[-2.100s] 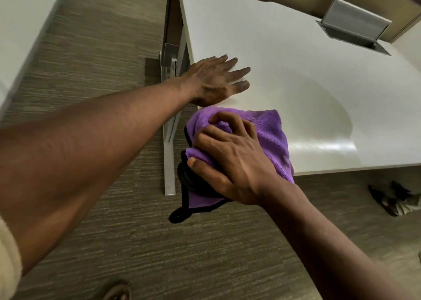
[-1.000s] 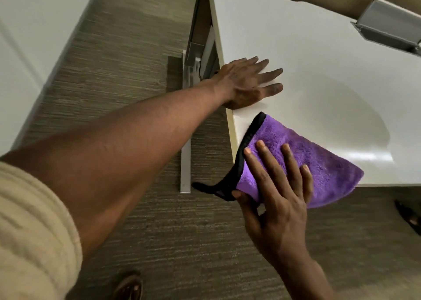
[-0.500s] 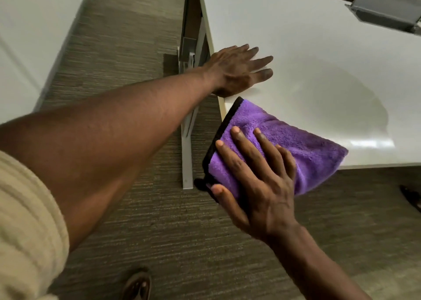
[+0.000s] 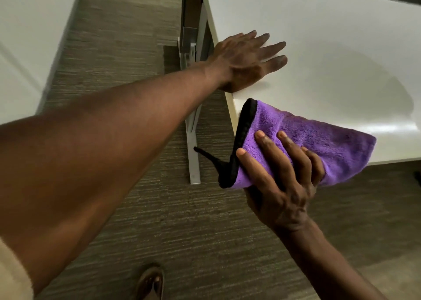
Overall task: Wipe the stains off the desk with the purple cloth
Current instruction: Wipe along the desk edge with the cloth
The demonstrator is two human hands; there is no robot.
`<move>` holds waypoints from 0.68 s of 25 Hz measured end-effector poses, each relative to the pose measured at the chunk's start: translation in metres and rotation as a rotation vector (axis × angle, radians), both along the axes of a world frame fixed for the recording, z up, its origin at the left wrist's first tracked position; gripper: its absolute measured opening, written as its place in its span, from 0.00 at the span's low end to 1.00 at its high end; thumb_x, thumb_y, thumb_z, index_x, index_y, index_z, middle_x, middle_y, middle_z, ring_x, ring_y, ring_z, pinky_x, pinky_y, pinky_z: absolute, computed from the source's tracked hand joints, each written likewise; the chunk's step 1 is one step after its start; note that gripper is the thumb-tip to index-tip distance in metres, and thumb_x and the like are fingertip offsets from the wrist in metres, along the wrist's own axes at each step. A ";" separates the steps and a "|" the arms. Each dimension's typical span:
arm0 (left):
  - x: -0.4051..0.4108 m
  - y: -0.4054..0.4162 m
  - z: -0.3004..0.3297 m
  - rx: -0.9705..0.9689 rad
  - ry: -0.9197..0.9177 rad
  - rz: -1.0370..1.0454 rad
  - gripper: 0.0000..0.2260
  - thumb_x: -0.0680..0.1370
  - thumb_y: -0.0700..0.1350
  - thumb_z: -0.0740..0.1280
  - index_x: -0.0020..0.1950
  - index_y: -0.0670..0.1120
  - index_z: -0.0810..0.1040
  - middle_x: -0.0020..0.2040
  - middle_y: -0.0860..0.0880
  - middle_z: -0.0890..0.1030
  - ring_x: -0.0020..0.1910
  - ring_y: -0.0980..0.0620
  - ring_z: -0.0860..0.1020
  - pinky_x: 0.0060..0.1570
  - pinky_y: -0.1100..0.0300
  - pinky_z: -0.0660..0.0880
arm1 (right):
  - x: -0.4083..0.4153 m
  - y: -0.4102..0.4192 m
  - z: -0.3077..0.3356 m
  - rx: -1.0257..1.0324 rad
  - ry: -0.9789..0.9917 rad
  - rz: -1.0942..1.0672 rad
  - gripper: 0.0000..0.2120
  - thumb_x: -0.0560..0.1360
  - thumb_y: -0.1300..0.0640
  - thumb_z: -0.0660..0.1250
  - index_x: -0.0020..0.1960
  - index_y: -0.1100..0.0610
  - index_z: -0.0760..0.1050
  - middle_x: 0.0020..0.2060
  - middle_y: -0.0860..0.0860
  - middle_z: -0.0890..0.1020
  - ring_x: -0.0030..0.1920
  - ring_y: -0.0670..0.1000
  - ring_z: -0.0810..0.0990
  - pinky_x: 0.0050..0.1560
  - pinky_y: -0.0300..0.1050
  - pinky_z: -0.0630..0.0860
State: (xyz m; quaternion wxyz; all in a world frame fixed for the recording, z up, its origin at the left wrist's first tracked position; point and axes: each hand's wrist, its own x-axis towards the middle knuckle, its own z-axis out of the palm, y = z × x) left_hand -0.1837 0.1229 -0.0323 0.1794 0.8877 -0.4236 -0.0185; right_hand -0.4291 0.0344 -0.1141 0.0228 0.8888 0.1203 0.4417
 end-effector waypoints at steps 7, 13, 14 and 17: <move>-0.002 -0.001 0.002 0.014 0.001 0.011 0.31 0.80 0.69 0.42 0.82 0.60 0.50 0.83 0.48 0.53 0.82 0.48 0.50 0.80 0.49 0.47 | 0.004 0.039 0.019 0.212 0.039 -0.139 0.19 0.78 0.41 0.65 0.66 0.45 0.81 0.66 0.48 0.83 0.66 0.60 0.80 0.62 0.62 0.70; -0.002 -0.001 0.002 0.046 -0.027 -0.002 0.31 0.81 0.68 0.42 0.82 0.57 0.50 0.83 0.47 0.53 0.82 0.48 0.50 0.80 0.50 0.47 | -0.004 0.031 0.046 0.241 0.289 -0.109 0.23 0.80 0.43 0.65 0.73 0.48 0.77 0.71 0.47 0.79 0.69 0.58 0.78 0.63 0.62 0.72; -0.002 -0.002 0.001 0.055 -0.037 -0.001 0.31 0.81 0.68 0.42 0.82 0.57 0.50 0.83 0.47 0.53 0.82 0.48 0.50 0.80 0.50 0.47 | -0.011 0.022 0.047 0.198 0.337 -0.082 0.25 0.81 0.41 0.64 0.76 0.49 0.73 0.74 0.47 0.76 0.73 0.58 0.74 0.66 0.62 0.71; 0.003 -0.001 -0.003 0.031 -0.034 0.006 0.33 0.79 0.69 0.41 0.82 0.58 0.50 0.83 0.48 0.53 0.82 0.49 0.50 0.80 0.49 0.47 | -0.026 0.014 0.041 0.140 0.382 -0.102 0.29 0.82 0.39 0.63 0.78 0.50 0.69 0.78 0.51 0.70 0.80 0.58 0.66 0.73 0.64 0.66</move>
